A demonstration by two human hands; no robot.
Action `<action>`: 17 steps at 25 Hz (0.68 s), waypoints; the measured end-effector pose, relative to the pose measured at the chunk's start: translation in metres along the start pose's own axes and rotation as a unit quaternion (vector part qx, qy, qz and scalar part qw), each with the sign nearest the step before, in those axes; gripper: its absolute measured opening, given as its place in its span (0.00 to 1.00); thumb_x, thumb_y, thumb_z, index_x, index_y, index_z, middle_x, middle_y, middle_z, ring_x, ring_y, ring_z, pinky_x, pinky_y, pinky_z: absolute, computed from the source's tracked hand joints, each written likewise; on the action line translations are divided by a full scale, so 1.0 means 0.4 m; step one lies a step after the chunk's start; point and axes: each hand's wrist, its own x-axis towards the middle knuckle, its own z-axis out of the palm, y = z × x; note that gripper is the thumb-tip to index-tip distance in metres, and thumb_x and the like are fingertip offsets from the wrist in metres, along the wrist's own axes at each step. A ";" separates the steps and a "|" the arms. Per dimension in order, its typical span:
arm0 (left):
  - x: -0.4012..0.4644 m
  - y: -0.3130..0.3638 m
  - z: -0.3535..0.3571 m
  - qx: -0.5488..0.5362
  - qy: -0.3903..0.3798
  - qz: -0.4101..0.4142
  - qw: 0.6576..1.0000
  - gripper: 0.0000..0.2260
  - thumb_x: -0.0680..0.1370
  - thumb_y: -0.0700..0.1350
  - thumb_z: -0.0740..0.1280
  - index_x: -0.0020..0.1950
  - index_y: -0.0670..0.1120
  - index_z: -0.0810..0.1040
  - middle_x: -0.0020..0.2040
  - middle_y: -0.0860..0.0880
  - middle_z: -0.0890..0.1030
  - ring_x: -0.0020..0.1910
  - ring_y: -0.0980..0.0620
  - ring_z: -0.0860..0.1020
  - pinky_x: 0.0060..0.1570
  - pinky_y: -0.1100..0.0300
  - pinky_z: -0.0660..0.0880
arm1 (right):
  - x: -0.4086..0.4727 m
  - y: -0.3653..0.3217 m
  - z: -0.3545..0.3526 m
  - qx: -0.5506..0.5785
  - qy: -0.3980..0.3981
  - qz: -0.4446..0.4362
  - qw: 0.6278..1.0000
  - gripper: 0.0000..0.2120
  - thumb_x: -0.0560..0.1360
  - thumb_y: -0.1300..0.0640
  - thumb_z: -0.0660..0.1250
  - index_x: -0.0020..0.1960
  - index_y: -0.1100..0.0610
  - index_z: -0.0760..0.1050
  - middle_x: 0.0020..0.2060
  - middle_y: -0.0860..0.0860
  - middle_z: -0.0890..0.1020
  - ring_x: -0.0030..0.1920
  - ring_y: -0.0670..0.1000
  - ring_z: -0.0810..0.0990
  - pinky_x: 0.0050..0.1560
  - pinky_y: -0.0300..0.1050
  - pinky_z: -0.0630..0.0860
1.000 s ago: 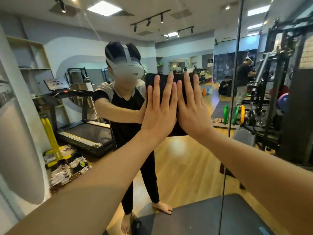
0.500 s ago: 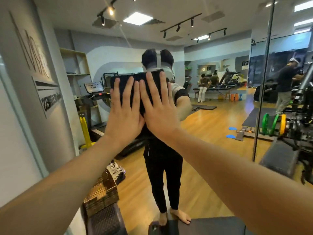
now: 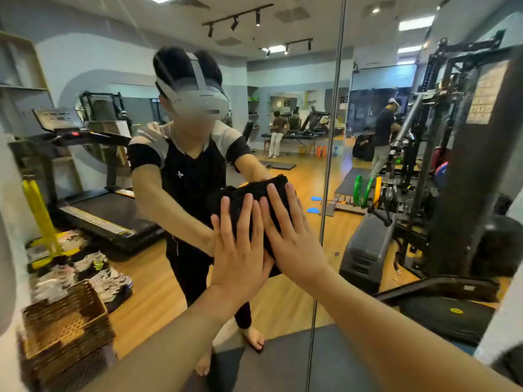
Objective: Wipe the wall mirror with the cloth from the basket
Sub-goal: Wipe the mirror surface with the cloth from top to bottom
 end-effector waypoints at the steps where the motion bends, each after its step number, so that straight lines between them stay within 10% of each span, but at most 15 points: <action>1: 0.043 0.049 0.008 0.005 0.007 0.002 1.000 0.37 0.83 0.59 0.57 0.83 0.38 0.50 0.83 0.36 0.49 0.81 0.28 0.45 0.79 0.32 0.43 | -0.002 0.056 -0.018 -0.015 -0.003 0.002 1.000 0.26 0.87 0.56 0.59 0.81 0.63 0.59 0.80 0.64 0.58 0.81 0.70 0.53 0.78 0.67 0.61; 17: 0.636 0.046 -0.180 0.034 0.136 -0.007 0.990 0.32 0.80 0.52 0.58 0.82 0.40 0.58 0.80 0.39 0.62 0.80 0.33 0.55 0.80 0.38 0.48 | 0.463 0.387 -0.155 0.047 0.205 0.022 0.977 0.26 0.85 0.52 0.60 0.78 0.65 0.66 0.77 0.65 0.66 0.78 0.72 0.59 0.77 0.68 0.60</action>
